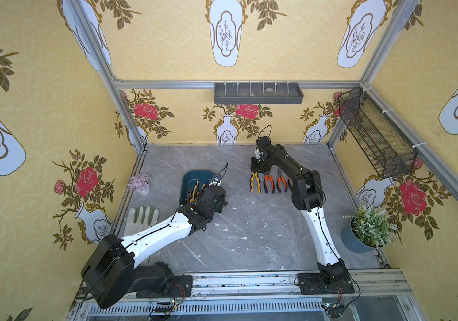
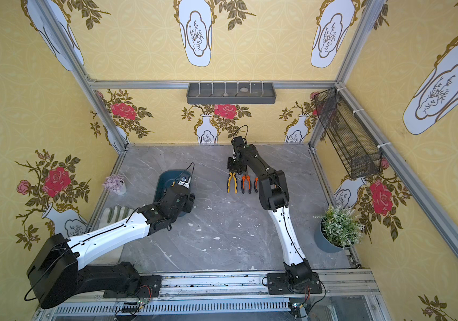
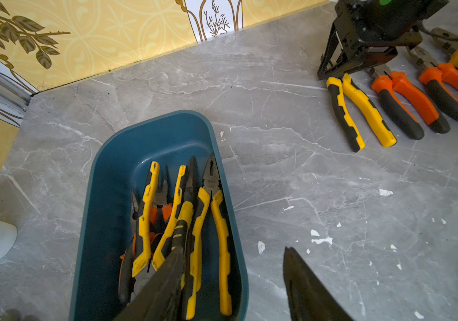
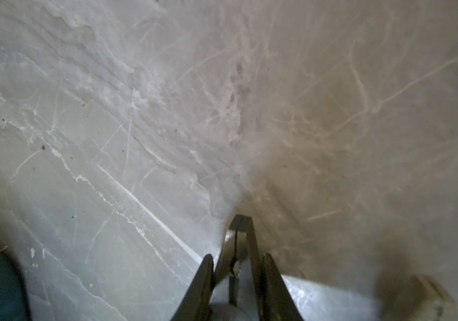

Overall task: Take the pliers out of the storage box
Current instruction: Place the pliers at the center of the board.

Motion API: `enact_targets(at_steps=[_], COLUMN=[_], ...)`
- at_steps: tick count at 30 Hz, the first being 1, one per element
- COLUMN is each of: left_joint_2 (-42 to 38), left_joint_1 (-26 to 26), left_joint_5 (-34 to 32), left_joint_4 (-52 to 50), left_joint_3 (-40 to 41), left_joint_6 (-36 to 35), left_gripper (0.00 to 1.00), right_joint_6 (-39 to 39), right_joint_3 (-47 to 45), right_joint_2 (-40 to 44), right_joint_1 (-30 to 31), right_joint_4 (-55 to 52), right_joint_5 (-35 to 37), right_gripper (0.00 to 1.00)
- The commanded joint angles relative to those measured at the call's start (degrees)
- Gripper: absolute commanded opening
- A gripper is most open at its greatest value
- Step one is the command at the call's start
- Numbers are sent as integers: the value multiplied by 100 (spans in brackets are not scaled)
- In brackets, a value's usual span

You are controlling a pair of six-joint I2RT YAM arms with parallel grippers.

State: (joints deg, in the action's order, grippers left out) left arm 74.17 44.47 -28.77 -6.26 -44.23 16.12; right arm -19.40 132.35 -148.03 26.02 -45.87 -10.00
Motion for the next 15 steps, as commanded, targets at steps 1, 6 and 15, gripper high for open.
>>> enact_targets(at_steps=[1, 6, 15], left_joint_2=[17, 38, 27], left_joint_1=[-8, -8, -8], left_joint_5=[30, 38, 44], left_joint_4=[75, 76, 86], left_joint_3=[36, 17, 35], left_joint_6=[-4, -12, -12], left_gripper=[58, 58, 58], right_joint_6=[244, 250, 165], right_joint_3=[-69, -171, -416], right_joint_2=[-16, 37, 147], right_joint_1=[99, 131, 128], right_joint_4=[-134, -132, -86], right_joint_5=[537, 656, 712], right_gripper=[24, 26, 26])
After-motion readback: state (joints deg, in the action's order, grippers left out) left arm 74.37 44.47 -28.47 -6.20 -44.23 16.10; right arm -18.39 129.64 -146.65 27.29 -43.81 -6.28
